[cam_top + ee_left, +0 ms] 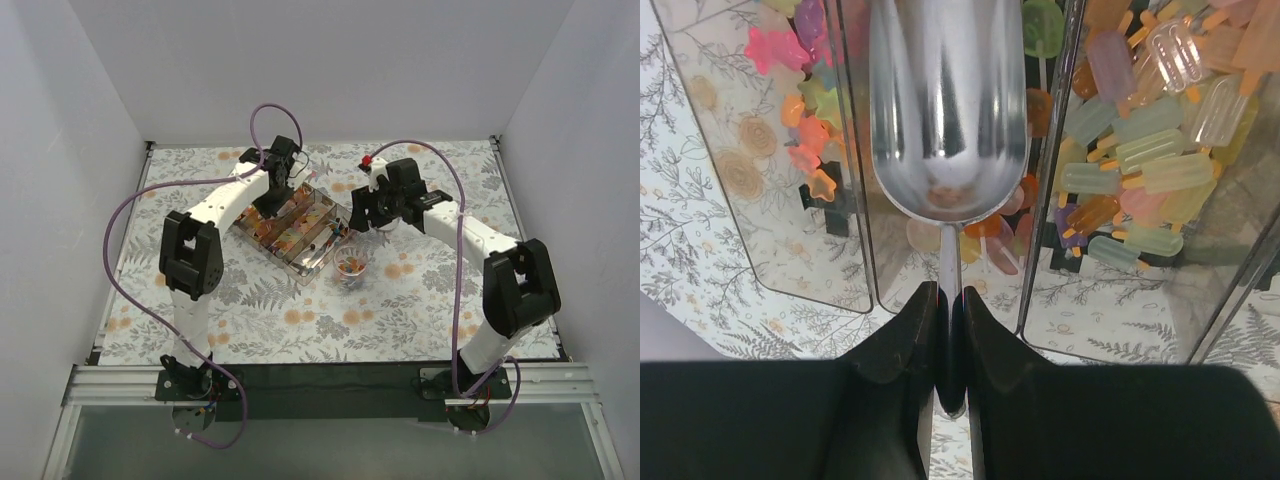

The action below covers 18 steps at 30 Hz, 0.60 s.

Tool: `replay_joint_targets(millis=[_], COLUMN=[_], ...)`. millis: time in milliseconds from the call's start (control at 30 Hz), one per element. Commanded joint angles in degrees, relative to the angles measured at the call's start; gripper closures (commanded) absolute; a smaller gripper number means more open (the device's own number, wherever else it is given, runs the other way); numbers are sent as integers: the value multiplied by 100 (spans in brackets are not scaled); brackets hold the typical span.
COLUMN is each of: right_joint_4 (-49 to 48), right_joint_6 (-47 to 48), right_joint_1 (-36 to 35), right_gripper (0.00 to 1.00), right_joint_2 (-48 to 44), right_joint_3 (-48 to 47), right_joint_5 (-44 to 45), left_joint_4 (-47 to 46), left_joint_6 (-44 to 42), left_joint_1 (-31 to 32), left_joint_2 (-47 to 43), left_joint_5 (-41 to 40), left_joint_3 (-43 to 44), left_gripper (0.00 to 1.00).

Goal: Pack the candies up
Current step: Scoop the fake candies from the storage box.

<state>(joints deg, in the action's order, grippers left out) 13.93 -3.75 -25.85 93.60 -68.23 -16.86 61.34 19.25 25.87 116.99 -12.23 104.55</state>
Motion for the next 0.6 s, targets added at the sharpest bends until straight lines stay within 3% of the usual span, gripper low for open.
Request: replay_joint_targets(millis=[0,433,567], right_joint_4=[-470,-585,-585], right_joint_6=[348,1078,1376], right_joint_1=[9,-8,-43], right_gripper=[32,51,63], right_joint_2=[307,1749,1986], right_joint_3=[-349,-1316,-1483], right_joint_5=[262,359,351], left_joint_4=[299,396,405], left_joint_6=[-184,-290,-360], left_joint_1=[-64,-108,-108], left_joint_2=[25,342,465], left_joint_5=[194,370,467], left_joint_3=[250,716,786], left_gripper=[100,100,100])
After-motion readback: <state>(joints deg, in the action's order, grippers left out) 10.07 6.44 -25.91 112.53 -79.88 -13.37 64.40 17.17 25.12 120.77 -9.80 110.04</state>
